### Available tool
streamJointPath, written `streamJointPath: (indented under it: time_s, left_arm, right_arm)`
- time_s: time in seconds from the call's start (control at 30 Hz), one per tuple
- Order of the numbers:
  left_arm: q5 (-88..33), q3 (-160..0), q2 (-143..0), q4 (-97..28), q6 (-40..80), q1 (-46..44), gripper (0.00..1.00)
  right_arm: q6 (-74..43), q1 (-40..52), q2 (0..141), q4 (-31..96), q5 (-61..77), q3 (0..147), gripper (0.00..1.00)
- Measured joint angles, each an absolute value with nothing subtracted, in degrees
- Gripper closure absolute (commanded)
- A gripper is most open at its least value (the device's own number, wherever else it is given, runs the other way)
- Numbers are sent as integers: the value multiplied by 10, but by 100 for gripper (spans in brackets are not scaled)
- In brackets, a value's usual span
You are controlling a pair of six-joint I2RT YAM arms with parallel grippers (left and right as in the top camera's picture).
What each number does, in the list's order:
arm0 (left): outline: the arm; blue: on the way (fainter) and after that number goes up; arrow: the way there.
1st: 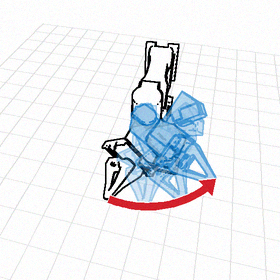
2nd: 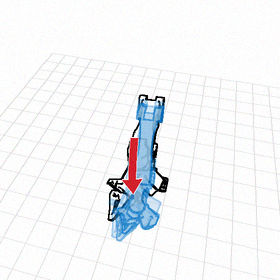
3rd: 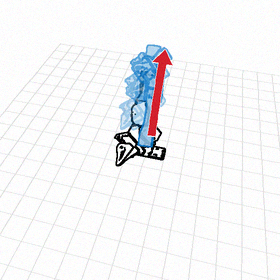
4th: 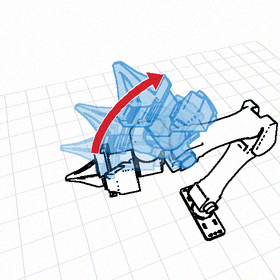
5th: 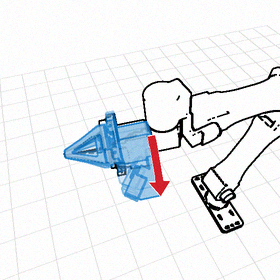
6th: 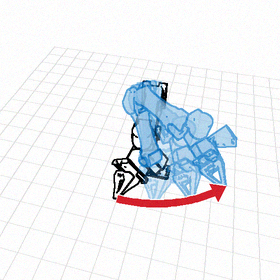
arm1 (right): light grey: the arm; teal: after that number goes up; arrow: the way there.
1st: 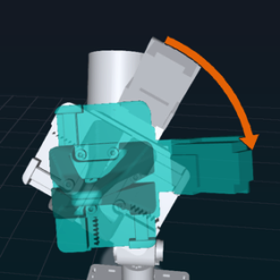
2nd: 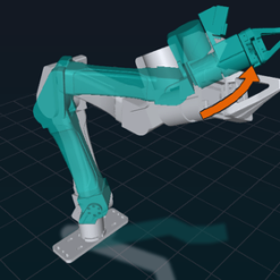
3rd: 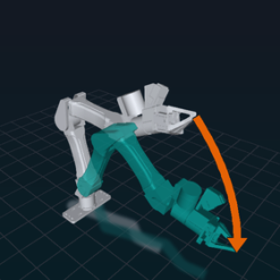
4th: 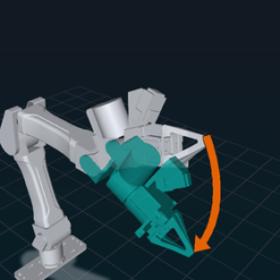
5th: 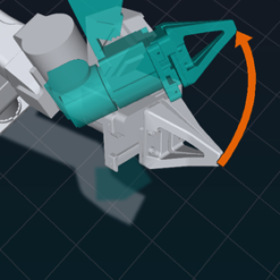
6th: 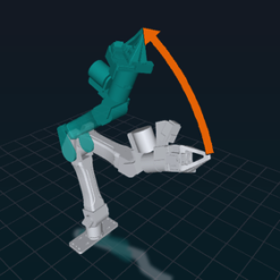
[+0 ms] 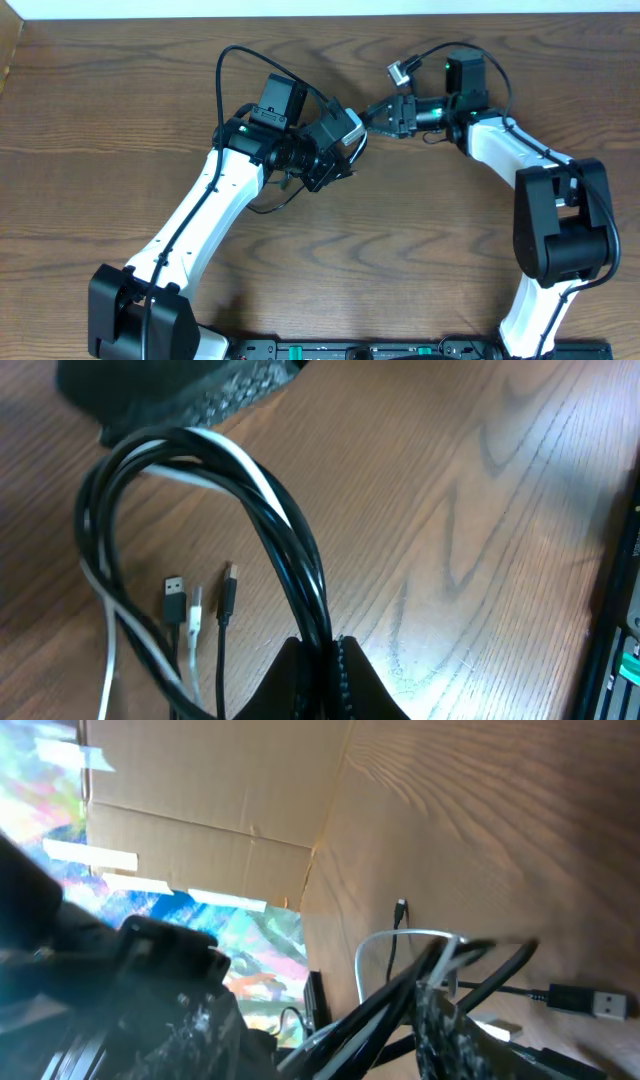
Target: Untangle cables
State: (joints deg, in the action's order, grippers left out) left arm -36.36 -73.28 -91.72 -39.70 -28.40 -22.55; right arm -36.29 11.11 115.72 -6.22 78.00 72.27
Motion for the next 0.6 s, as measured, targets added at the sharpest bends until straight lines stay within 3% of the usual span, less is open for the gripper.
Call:
streamJointPath:
  time_s: [0.03,0.1,0.2,0.6]
  left_arm:
    - [-363,-733,-917,-397,-284,-225,93]
    - [-358,-733,-917,-397,-284,-225,93]
    - [-339,-733,-917,-399,-283,-225,93]
    - [-295,-731,-917,-370,-236,-204,93]
  right_arm:
    - [-370,116,1157,-58,773,723,59]
    - [-370,124,1157,-36,758,723,81]
    - [-368,134,1157,10,733,723,97]
    - [-282,148,1155,157,610,723,99]
